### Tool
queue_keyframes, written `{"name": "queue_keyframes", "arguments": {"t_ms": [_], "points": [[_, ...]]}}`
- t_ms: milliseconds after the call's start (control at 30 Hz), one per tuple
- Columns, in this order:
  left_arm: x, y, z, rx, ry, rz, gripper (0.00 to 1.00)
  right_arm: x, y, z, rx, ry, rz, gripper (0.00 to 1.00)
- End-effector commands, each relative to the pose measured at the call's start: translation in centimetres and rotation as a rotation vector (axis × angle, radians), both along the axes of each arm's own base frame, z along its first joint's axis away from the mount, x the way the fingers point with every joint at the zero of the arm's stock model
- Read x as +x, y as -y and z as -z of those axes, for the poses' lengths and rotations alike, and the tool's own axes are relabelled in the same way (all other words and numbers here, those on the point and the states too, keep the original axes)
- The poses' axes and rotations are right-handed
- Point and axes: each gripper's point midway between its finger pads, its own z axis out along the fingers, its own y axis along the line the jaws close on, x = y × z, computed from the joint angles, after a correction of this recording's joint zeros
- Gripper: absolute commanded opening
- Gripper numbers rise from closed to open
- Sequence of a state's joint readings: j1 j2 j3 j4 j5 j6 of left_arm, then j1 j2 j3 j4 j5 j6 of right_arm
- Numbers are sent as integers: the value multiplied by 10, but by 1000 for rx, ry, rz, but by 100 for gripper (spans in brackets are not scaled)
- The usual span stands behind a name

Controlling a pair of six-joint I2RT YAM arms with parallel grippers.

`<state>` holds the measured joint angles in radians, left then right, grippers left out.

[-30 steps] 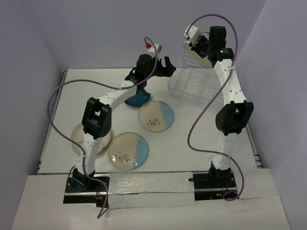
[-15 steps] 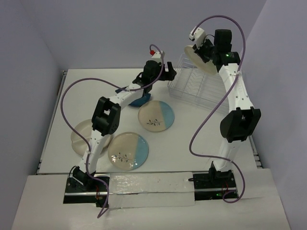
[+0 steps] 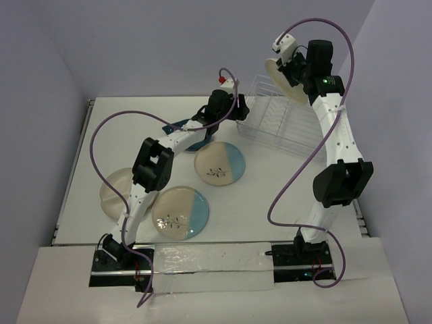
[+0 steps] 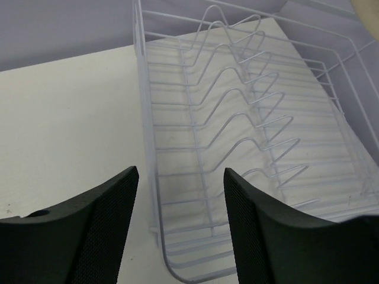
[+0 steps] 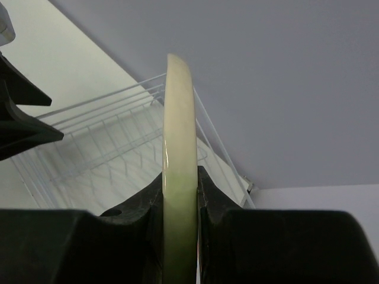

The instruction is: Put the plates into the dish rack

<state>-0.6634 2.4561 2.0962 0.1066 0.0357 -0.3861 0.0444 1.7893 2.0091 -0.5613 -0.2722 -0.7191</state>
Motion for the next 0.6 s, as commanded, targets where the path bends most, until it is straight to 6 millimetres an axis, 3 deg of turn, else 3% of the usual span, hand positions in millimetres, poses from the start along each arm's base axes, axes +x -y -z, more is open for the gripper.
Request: {"name": "queue_keyframes", "arguments": {"t_ms": [0,200,367,567], "points": [[-3,-4,10,37,-11,-19,63,-16,8,-88,12,262,24,0],[-7,-12,32,102,-35,-32,64,-23,11,-89,9,266,30,0],[-12,-13,29,119,-35,-12,42,-22,11,-83,18,255,32,0],[-23,-25,8,169,3,-20,14,-12,6,-66,37,221,10,0]]}}
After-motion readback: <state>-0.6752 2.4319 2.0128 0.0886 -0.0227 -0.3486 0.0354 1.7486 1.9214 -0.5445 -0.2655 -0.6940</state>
